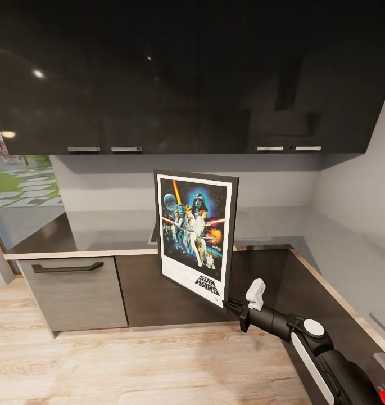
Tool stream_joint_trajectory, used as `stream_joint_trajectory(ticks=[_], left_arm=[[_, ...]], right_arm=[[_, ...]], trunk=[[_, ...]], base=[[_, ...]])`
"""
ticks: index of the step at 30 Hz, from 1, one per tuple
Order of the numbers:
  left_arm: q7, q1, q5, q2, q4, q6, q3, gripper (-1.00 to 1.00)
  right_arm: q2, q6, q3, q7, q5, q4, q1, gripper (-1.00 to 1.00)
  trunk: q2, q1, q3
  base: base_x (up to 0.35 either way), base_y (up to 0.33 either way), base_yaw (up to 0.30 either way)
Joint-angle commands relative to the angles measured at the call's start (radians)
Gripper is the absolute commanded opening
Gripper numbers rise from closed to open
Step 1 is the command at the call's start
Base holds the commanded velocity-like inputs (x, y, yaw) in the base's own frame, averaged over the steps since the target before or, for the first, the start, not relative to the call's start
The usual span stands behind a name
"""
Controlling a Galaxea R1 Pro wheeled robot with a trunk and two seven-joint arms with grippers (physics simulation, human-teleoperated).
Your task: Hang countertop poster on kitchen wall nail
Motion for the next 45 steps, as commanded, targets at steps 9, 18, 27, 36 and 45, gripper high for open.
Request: stream_joint_trajectory(ticks=[9,18,27,36,45], left_arm=[[-0.006,0.001,0.007,0.0,-0.001,-0.001,0.003,1.0],[-0.006,0.001,0.007,0.0,-0.001,0.001,0.003,1.0],[-0.006,0.001,0.007,0.0,-0.001,0.001,0.003,1.0],[-0.006,0.001,0.007,0.0,0.0,0.001,0.003,1.0],[-0.006,0.001,0.007,0.0,0.001,0.001,0.003,1.0]], right_arm=[[-0.001,0.01,0.002,0.002,-0.012,0.0,0.0,-1.0],[0.001,0.007,0.003,0.0,-0.01,0.0,0.0,-1.0],[0.002,0.008,0.004,-0.001,-0.008,0.0,0.0,-1.0],[0.002,0.009,0.004,-0.001,-0.008,0.0,0.0,-1.0],[0.002,0.01,0.003,0.0,-0.008,0.0,0.0,-1.0]], trunk=[[-0.001,0.0,0.0],[-0.001,0.0,0.0],[-0.001,0.0,0.0],[-0.001,0.0,0.0],[-0.001,0.0,0.0]], base=[[0.0,0.001,0.001],[0.0,0.194,0.182],[0.0,0.285,0.28],[0.0,0.293,0.287],[0.0,0.296,0.285]])
